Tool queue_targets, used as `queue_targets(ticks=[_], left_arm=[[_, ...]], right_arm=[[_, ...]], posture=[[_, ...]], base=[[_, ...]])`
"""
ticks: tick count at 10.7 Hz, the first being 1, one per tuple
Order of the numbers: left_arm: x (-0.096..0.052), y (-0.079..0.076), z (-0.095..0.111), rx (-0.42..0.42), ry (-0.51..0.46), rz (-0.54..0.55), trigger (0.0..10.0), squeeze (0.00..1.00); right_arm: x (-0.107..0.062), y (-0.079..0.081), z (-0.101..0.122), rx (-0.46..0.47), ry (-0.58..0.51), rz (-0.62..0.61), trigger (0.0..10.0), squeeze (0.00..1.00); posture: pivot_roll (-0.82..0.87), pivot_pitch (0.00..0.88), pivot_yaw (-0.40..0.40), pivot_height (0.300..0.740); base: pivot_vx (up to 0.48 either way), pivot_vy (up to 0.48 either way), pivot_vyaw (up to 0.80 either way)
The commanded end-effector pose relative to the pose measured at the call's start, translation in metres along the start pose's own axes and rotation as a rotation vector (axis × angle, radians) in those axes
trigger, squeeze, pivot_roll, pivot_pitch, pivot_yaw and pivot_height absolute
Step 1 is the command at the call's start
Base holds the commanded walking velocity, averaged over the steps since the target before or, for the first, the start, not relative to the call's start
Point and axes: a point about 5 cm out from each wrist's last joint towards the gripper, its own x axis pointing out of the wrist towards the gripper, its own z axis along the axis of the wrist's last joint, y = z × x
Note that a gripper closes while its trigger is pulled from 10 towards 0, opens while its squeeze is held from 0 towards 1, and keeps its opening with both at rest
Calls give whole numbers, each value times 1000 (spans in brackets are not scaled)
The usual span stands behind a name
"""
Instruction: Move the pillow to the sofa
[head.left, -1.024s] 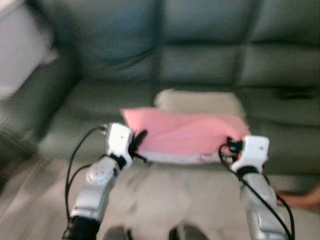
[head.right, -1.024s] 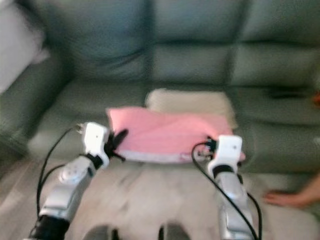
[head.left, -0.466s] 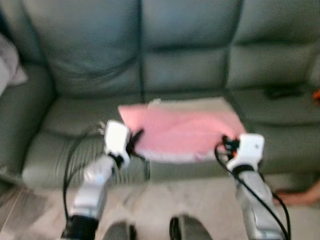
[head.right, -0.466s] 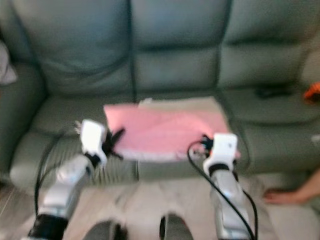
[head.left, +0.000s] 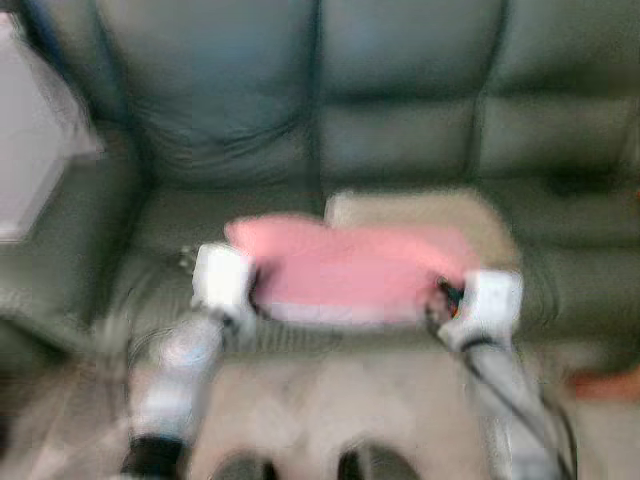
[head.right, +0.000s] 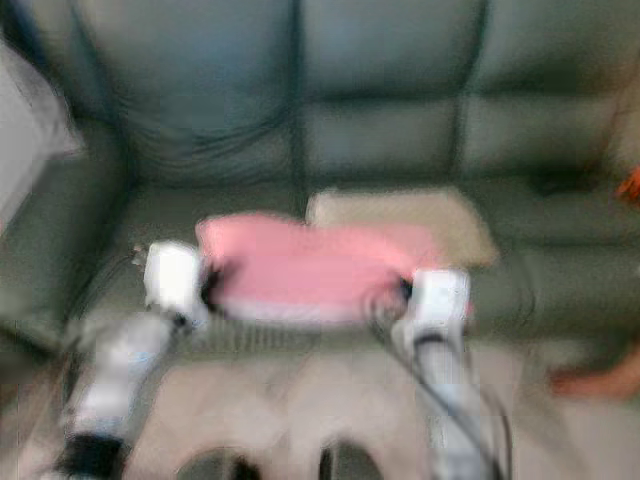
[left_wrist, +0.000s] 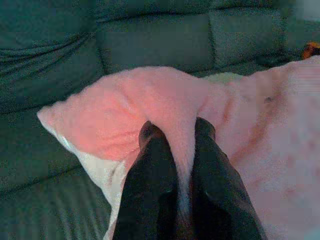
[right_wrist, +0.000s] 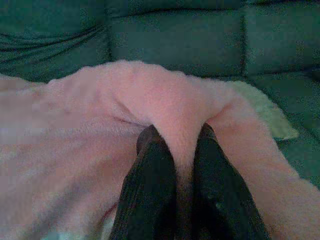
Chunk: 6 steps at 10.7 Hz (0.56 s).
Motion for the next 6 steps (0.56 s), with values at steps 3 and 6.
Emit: queue_targets(ticks=[3, 6], left_arm=[[-2, 6, 6, 45, -18, 25, 10000, 0], [-2, 7, 4, 66, -22, 60, 10000, 0]], right_arm=[[0, 3, 7, 0, -31, 11, 10000, 0], [-2, 2, 6, -3, -25, 9, 10000, 0]], posture=[[-64, 98, -35, 740], [-69, 104, -38, 740]], base=[[0, 480, 0], [0, 407, 0]])
